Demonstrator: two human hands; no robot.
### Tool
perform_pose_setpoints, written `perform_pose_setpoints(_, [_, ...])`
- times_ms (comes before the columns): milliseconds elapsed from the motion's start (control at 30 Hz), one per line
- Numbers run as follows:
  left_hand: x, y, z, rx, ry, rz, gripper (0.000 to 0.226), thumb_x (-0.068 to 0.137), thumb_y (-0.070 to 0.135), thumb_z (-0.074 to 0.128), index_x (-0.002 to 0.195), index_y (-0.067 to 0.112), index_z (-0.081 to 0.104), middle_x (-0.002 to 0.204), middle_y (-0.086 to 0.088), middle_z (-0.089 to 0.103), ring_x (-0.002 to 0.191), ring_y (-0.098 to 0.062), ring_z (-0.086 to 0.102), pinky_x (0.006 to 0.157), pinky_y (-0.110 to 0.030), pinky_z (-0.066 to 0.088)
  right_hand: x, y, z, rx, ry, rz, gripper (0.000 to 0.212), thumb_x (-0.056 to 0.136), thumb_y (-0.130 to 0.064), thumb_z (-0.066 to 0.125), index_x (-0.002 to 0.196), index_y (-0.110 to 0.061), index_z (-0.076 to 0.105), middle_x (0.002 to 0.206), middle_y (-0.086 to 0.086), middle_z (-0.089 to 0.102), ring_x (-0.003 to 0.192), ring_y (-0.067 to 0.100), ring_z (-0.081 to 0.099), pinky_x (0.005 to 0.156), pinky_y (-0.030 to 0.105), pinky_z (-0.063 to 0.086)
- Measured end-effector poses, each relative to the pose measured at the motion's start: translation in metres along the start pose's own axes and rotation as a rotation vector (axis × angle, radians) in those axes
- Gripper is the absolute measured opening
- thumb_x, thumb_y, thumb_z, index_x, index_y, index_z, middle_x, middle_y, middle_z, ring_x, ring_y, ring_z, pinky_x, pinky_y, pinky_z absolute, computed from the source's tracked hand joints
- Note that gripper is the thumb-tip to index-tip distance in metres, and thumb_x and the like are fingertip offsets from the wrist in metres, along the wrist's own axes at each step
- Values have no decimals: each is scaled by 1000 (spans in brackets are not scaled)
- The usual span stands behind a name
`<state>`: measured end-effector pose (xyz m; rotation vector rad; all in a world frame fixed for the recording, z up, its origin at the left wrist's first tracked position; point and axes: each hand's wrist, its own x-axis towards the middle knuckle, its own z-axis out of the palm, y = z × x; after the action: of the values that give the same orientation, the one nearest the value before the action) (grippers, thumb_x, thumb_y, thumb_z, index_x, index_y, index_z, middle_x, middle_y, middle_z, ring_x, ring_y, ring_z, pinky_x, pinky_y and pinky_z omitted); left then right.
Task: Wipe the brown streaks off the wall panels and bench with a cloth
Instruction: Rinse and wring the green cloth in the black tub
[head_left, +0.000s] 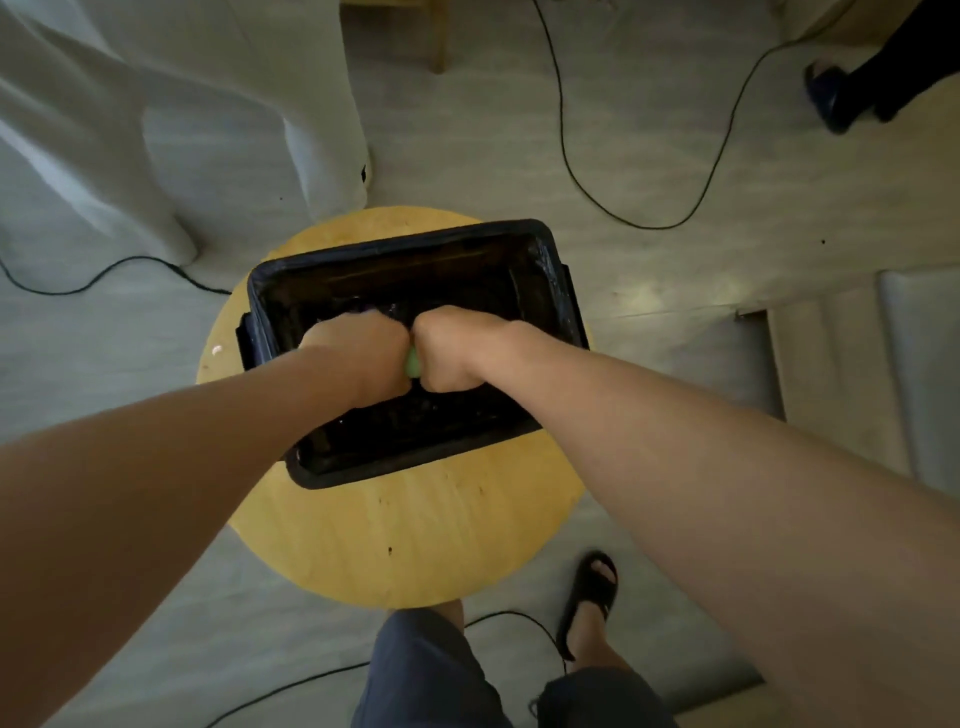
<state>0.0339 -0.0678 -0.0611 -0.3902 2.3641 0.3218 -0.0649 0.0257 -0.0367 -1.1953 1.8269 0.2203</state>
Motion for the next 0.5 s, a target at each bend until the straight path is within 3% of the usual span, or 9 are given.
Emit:
perform_pose_setpoints(67, [7, -4, -13, -220, -308, -30, 28, 88, 37, 73, 87, 10, 64, 66, -1, 58, 59, -21, 55, 57, -36, 55, 1, 8, 17, 127, 87, -17, 22, 89, -17, 71, 108, -15, 59, 96, 2, 57, 94, 26, 63, 66, 31, 44])
perform_pose_setpoints(100, [9, -6, -24, -417, -461, -82, 30, 85, 33, 79, 80, 10, 60, 60, -1, 52, 50, -18, 46, 46, -30, 44, -3, 11, 21, 191, 123, -28, 36, 87, -23, 75, 116, -16, 56, 104, 3, 56, 99, 26, 61, 72, 32, 46])
perform_pose_setpoints(167, [8, -1, -50, -694, -645, -102, 34, 80, 26, 87, 83, 10, 58, 61, -1, 47, 47, -14, 34, 41, -24, 28, -23, 24, 23, 342, 223, -55, 56, 82, -34, 81, 125, -19, 49, 118, 5, 51, 100, 23, 58, 80, 34, 50])
perform_pose_setpoints(367, [6, 99, -98, -978, -760, 127, 22, 87, 19, 77, 98, 8, 62, 81, -6, 59, 61, -13, 47, 55, -23, 47, -133, 109, 33, 568, 513, -20, 61, 83, -22, 75, 137, -21, 46, 124, 2, 44, 106, 20, 59, 95, 34, 51])
perform_pose_setpoints(500, [2, 227, -123, -926, -654, 191, 31, 87, 29, 64, 108, 7, 64, 91, -9, 65, 67, -15, 55, 66, -28, 52, -232, 188, 59, 682, 625, 117, 62, 83, -17, 71, 140, -21, 45, 130, 0, 41, 117, 16, 53, 96, 22, 39])
